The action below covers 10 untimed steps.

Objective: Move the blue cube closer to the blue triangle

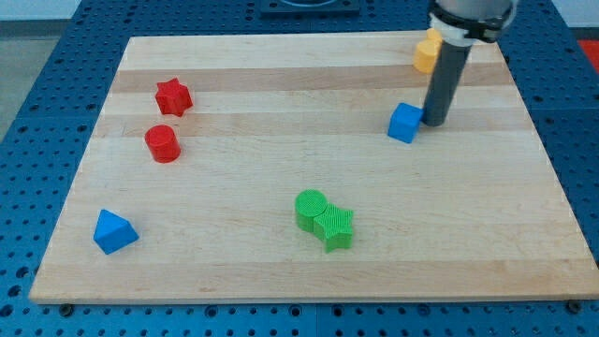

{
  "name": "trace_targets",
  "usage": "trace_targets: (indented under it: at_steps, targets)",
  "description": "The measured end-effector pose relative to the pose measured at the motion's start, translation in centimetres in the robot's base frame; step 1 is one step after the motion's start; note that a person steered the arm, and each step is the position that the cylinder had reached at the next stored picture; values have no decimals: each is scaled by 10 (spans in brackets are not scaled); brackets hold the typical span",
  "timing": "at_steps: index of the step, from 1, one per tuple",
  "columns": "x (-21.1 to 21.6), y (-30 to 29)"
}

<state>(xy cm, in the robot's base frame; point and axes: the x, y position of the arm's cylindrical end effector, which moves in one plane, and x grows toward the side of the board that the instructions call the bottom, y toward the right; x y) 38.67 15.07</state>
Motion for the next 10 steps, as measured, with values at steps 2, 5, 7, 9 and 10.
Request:
trace_targets:
  at_steps: [2, 5, 7, 9, 10]
  targets:
    - [13, -47]
    - [20, -112]
    - [37, -131]
    - [56, -142]
    - [66, -160]
